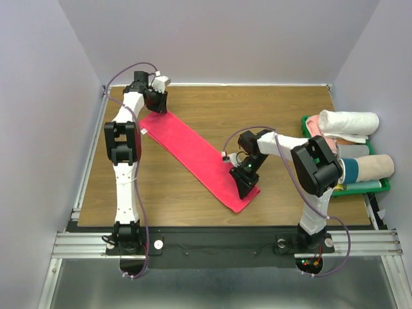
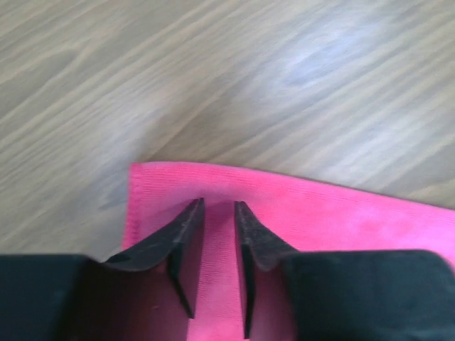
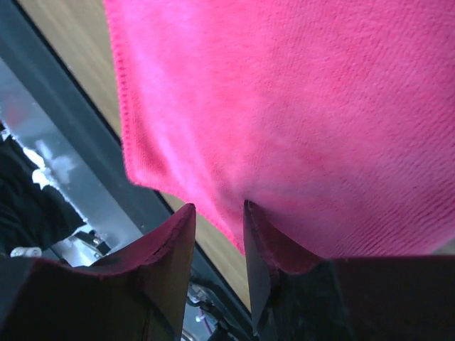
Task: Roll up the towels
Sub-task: Fold the towel
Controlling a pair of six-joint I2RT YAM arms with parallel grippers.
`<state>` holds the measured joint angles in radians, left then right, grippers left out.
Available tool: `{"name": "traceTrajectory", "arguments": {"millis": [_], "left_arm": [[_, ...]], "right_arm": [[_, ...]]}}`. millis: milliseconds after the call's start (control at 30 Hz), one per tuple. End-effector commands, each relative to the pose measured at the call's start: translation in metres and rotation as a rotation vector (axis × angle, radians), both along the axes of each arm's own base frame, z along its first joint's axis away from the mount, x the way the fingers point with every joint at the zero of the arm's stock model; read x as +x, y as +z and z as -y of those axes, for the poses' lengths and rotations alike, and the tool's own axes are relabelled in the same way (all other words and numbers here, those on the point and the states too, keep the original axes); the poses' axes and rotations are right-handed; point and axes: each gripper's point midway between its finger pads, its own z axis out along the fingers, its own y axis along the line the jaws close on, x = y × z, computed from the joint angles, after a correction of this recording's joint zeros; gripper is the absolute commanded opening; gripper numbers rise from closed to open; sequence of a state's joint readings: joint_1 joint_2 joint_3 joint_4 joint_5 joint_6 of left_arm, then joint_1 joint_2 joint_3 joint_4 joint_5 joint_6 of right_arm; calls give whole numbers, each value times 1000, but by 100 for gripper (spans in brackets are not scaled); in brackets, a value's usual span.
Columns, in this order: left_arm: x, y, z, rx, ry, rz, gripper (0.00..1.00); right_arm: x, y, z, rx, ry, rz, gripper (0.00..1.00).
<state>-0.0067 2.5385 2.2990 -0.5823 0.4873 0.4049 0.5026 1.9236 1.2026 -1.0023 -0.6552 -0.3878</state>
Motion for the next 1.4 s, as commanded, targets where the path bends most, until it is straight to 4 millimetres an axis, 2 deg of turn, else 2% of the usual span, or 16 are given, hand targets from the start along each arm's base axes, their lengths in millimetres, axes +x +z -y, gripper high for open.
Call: {"name": "traceTrajectory", "arguments": {"millis": [0,100,133,167,200,233,267,367,400,500,533,567,667,867,1133,1367], "left_arm": [[-14,99,-4,-9,8,151,40],[-53,112,13,7,-41,165,47],[-72,94,14,15,-46,118,48],[-82,119,21,23,-64,179,49],[-93,121,26,22,-90,188,49],[-117,101,31,26,-113,143,50],[-124,128,42,51,-150,247,50],[-160,130,58,146,-194,308,50],[-175,129,81,148,-252,313,50],[-214,127,110,133,-329,310,50],[-241,124,137,122,-412,311,51],[-254,124,150,119,-450,322,61],[-314,119,209,59,-565,310,64],[-434,100,307,2,-763,263,64],[-463,53,363,122,-670,261,52],[-455,24,386,185,-639,241,54]], "right_arm": [[18,36,-10,101,-26,89,39],[38,50,-8,83,-91,164,39],[48,49,-2,57,-119,196,39],[53,49,2,38,-140,218,39],[55,50,7,15,-175,236,39],[64,46,16,-32,-198,285,40],[68,45,22,-55,-217,303,40],[75,33,40,-131,-261,302,40],[73,26,44,-155,-262,289,40],[64,11,53,-200,-238,262,40],[61,3,58,-228,-231,247,39],[55,-6,63,-254,-223,225,39],[46,-22,68,-290,-216,173,36],[46,-15,50,-195,-255,101,37],[100,29,82,-73,-507,98,55],[125,56,110,-30,-572,157,58]]}}
